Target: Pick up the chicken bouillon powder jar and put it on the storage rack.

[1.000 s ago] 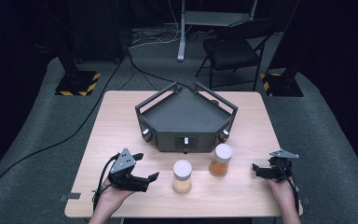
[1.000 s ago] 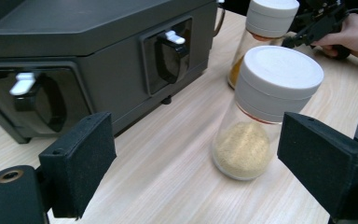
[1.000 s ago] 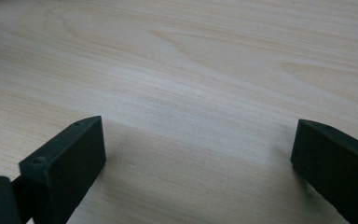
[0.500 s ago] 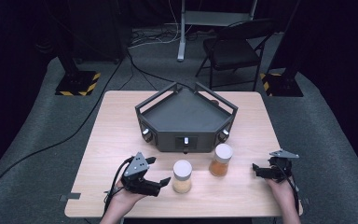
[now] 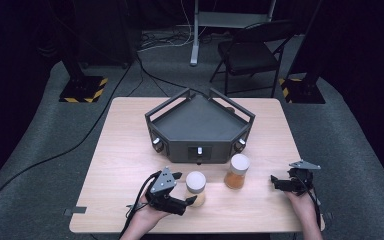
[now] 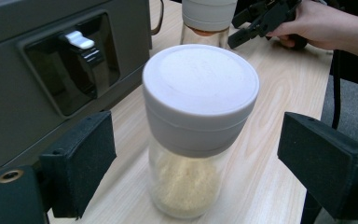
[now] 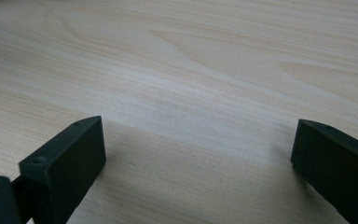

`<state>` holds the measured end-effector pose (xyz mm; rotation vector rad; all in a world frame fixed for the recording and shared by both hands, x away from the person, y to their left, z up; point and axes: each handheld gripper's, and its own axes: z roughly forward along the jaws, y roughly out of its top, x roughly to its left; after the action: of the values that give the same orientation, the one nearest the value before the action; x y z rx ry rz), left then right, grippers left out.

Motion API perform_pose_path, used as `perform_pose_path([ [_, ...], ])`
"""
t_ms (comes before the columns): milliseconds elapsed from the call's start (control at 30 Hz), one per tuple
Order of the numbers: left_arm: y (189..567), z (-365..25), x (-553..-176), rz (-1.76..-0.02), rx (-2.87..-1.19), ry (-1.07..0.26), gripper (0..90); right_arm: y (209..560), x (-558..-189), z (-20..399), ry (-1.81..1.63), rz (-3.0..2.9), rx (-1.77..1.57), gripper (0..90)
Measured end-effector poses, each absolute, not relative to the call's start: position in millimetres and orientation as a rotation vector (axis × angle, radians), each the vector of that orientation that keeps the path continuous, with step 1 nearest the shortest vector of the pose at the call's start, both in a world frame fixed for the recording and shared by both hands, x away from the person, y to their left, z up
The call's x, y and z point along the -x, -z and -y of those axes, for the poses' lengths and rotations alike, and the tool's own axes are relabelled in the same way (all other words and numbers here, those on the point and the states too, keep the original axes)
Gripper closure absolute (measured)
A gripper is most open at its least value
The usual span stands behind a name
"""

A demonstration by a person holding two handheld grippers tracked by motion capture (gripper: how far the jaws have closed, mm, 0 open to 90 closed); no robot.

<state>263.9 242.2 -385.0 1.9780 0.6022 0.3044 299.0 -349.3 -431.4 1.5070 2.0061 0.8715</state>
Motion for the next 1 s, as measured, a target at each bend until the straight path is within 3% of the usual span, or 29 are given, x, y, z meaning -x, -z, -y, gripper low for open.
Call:
perform_pose_path([
  [300, 395, -225, -271, -0.595, -1.991, -0.298, 11.7, 431, -299, 349, -0.872, -2.007, -1.507, 2.0],
  [400, 401, -223, -270, -0.596, -1.971, -0.306, 18.6, 431, -299, 349, -0.872, -2.007, -1.506, 2.0],
  [633, 408, -216, -276, -0.613, -1.978, -0.307, 22.4, 431, -299, 349, -0.872, -2.008, -1.506, 2.0],
  [767, 410, -215, -274, -0.617, -1.964, -0.335, 33.1, 431, -299, 349, -0.872, -2.008, -1.506, 2.1],
  [1000, 408, -213, -272, -0.613, -1.973, -0.354, 34.2, 431, -299, 349, -0.872, -2.008, -1.506, 2.0],
])
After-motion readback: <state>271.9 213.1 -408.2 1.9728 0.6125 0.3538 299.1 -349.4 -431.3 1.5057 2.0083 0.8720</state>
